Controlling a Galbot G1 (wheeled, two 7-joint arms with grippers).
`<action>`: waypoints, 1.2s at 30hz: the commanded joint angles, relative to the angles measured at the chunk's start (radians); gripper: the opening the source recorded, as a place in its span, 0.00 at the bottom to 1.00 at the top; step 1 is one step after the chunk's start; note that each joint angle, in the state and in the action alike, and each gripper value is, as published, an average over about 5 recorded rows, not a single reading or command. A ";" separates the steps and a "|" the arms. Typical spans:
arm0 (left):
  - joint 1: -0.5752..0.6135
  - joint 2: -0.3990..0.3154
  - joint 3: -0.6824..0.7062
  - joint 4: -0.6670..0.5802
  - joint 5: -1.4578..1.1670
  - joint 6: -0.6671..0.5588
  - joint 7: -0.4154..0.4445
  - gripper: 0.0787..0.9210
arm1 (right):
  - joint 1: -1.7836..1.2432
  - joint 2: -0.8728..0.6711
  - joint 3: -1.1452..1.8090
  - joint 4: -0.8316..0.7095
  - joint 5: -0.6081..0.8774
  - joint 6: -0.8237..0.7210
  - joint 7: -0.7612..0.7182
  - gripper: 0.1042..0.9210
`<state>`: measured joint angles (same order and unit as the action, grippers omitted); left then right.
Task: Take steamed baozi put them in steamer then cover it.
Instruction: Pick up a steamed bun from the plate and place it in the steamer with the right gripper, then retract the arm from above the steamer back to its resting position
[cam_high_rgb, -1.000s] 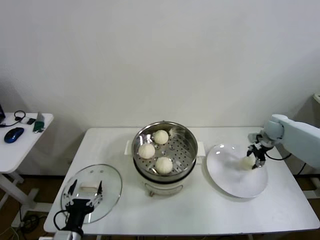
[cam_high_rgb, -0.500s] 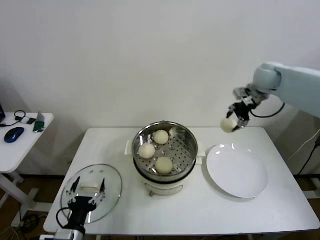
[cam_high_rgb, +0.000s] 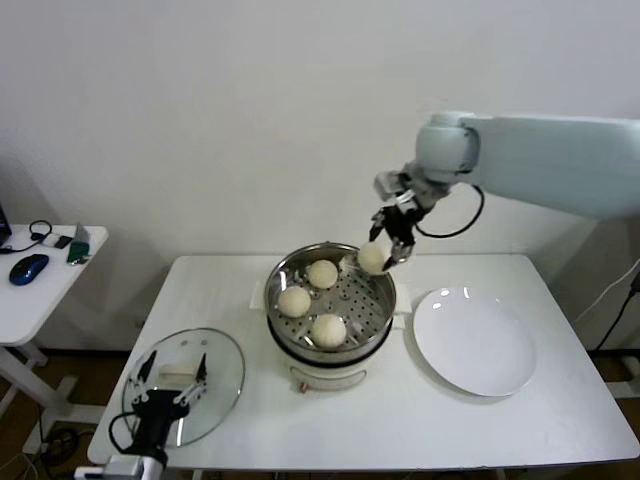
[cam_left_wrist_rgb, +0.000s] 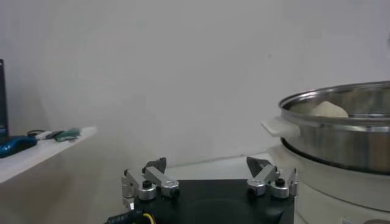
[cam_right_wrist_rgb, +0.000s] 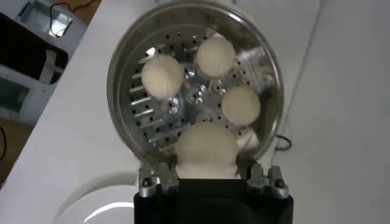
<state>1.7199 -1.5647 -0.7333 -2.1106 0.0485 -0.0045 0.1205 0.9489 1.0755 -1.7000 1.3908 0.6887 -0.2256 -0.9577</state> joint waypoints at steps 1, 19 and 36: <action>0.000 -0.002 -0.013 0.002 -0.006 0.000 0.000 0.88 | -0.201 0.098 0.017 -0.027 -0.085 -0.059 0.086 0.68; 0.000 -0.008 -0.015 0.007 -0.007 -0.003 -0.003 0.88 | -0.229 0.077 0.057 -0.086 -0.119 -0.010 0.072 0.77; -0.003 0.020 0.005 0.003 -0.049 -0.004 -0.050 0.88 | -0.462 -0.353 0.720 -0.047 0.330 -0.087 0.645 0.88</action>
<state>1.7177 -1.5578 -0.7388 -2.1081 0.0290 -0.0044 0.0977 0.7552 0.9781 -1.4619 1.3058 0.7951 -0.2544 -0.8216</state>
